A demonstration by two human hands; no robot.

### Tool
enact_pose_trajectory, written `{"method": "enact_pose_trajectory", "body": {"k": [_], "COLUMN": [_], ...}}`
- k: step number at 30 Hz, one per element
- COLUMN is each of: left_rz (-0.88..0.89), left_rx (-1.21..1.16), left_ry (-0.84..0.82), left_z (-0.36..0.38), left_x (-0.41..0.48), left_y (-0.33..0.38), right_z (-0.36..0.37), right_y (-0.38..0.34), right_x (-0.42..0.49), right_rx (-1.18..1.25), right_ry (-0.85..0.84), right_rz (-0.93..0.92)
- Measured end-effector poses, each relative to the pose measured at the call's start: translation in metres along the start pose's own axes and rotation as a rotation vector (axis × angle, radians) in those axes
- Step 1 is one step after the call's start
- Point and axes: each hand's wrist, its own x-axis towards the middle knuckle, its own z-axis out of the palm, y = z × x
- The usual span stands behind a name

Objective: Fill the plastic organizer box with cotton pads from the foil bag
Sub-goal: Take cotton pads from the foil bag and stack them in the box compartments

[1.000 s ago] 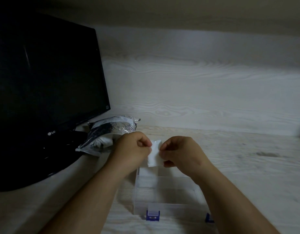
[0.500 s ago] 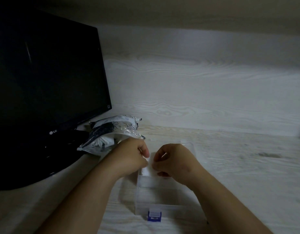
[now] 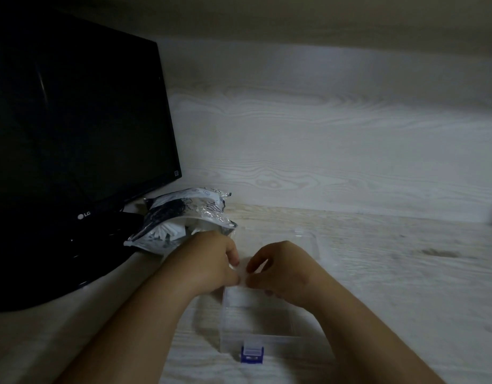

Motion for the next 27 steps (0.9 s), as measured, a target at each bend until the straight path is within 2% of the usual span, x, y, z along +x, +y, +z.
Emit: {"method": "enact_pose_trajectory", "body": {"k": [8,16,22,27], "left_rz": [0.025,0.002,-0.007,0.011], "left_rx": [0.039,0.032,-0.017,-0.002], "left_ry": [-0.001,-0.08,-0.095,-0.081], "left_z": [-0.0042,-0.0024,-0.0017,-0.001], "left_x": [-0.002,0.001,0.0019,0.0028], "left_y": [-0.0012,-0.0006,-0.0048,-0.0062], "right_z": [-0.0013,0.0002,-0.0022,-0.0019], "right_y": [0.0013,0.0014,0.0048,0.0037], "right_x": [0.0009,0.0036,0.0016,0.0006], "right_rx": [-0.004,-0.018,0.054,-0.005], "right_ry": [-0.012,-0.064,0.0,0.008], "right_rz": [0.018,0.044,0.054,0.027]}}
